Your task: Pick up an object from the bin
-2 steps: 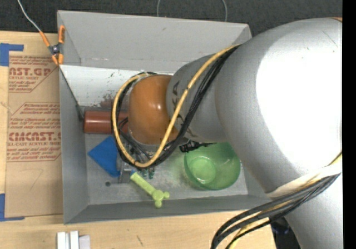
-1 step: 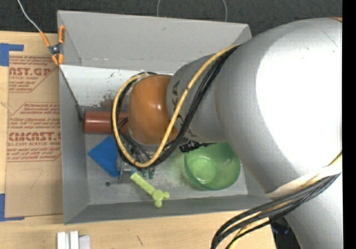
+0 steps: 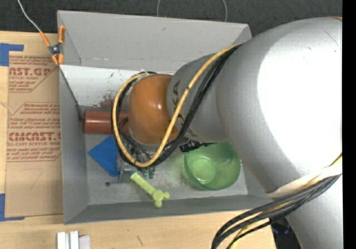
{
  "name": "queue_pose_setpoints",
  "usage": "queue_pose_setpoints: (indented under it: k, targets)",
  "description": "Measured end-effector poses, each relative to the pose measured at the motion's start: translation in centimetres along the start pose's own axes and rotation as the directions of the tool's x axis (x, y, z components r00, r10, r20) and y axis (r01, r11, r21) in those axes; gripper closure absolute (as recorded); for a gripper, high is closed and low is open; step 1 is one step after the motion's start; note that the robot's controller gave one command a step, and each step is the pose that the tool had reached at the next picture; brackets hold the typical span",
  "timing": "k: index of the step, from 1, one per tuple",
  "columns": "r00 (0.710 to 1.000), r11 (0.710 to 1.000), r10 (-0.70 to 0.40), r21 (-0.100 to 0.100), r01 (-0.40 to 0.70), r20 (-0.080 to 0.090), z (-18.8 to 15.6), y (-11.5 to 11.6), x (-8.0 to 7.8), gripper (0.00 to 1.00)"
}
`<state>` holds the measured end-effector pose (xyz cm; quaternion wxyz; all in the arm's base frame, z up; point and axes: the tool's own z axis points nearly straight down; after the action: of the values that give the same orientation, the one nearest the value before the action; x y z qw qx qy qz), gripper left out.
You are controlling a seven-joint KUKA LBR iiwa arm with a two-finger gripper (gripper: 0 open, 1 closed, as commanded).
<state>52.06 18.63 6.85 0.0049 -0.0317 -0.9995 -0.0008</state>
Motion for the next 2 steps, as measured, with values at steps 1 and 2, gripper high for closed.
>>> queue_pose_setpoints:
  k: [1,2]
  targets:
    - [1.0,1.0,0.0,-0.001,0.0,0.001,-0.34,0.04,-0.01,1.0]
    - [1.0,1.0,0.0,0.002,0.0,-0.006,-1.24,-0.02,0.19,1.0]
